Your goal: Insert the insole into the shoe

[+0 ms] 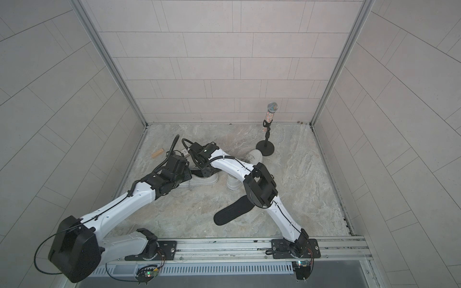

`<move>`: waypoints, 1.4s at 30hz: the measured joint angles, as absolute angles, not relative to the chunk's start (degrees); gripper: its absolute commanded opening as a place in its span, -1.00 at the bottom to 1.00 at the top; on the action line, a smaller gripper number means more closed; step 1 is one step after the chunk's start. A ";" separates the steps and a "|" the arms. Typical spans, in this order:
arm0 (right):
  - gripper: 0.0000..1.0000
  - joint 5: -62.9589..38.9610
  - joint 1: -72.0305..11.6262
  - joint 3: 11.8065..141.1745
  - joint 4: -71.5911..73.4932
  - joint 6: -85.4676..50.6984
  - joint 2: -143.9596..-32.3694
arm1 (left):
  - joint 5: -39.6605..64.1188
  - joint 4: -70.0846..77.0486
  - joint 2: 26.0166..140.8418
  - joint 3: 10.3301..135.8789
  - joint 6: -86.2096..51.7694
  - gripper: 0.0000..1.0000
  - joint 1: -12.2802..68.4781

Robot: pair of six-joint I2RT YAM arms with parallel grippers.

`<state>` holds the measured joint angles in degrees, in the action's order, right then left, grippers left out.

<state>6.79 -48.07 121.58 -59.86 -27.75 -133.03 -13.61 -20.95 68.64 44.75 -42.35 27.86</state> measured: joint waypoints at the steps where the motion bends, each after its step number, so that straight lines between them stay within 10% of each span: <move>1: -0.39 6.92 -48.12 121.58 -59.88 -27.79 -133.03 | -13.65 -21.02 68.62 44.75 -42.35 -1.00 27.90; 5: -0.41 6.92 -48.01 121.73 -60.16 -27.44 -133.16 | -13.56 -21.26 68.14 44.75 -42.28 -1.00 27.94; 11: 0.27 5.50 -47.46 122.21 -59.86 -27.79 -133.56 | -13.98 -22.06 68.10 44.75 -40.91 -1.00 27.99; 21: 0.64 -1.91 -47.16 123.42 -56.18 -28.40 -131.70 | -14.76 -22.76 68.16 44.75 -40.25 -1.00 27.99; 30: 0.53 -1.06 -48.45 130.17 -57.71 -26.74 -137.34 | -14.57 -22.37 68.38 44.75 -39.24 -1.00 27.99; 42: -0.37 1.21 -47.59 112.40 -52.03 -27.92 -128.53 | -15.73 -20.88 68.07 44.69 -38.94 -1.00 28.12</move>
<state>1.21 -47.59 112.40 -52.03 -27.92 -128.53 -15.73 -20.88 68.07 44.69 -38.94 28.12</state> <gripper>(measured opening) 0.353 0.056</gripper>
